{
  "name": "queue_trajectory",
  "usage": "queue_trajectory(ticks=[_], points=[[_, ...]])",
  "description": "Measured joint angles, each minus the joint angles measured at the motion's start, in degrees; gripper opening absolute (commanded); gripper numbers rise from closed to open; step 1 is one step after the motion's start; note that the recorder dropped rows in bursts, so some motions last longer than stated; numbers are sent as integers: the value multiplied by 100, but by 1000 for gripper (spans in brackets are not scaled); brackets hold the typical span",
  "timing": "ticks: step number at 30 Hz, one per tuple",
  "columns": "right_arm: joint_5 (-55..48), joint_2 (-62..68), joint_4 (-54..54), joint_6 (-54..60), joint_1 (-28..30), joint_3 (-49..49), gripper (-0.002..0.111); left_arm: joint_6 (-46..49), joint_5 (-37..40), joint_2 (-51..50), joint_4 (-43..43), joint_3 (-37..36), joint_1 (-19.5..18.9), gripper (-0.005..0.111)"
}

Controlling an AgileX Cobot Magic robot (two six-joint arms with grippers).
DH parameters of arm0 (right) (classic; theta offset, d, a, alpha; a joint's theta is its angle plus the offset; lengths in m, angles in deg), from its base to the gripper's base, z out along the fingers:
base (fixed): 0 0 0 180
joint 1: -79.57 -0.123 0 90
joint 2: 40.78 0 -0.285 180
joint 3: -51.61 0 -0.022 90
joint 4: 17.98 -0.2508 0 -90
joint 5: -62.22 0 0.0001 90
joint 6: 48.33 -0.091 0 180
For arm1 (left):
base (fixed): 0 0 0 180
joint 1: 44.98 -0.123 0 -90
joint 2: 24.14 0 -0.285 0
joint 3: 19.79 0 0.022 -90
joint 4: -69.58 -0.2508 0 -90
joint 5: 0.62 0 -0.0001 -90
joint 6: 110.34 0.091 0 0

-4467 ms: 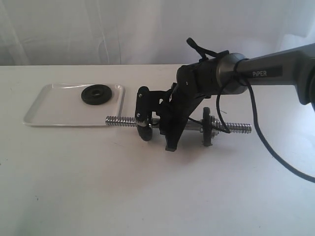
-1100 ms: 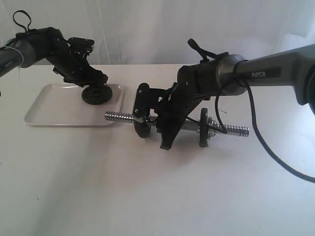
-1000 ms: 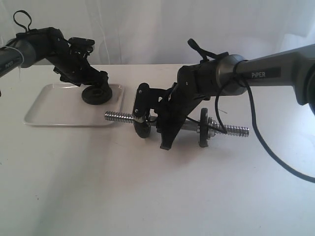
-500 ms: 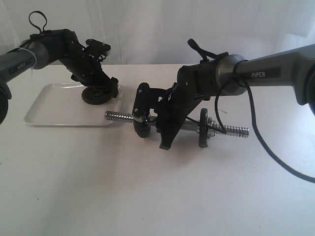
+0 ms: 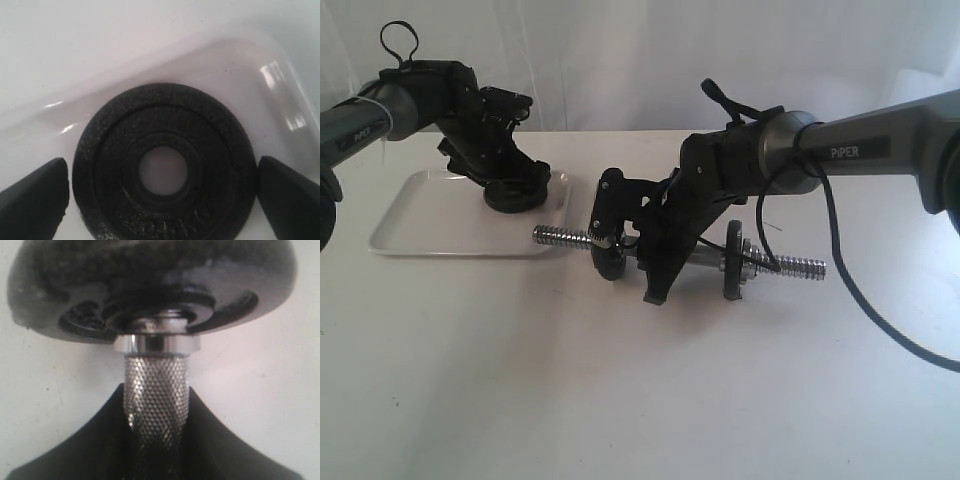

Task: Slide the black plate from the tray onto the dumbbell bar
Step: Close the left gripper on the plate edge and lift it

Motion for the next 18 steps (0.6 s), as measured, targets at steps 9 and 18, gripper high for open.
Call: queue_trajectory(ticks=[9,18], points=[[10,2,0,0,0,0,0,-100,222,0,-20,-31,0,105],[21,2,-9,-11,0,0,0,-156,-68,21,-8,-180,0,105]])
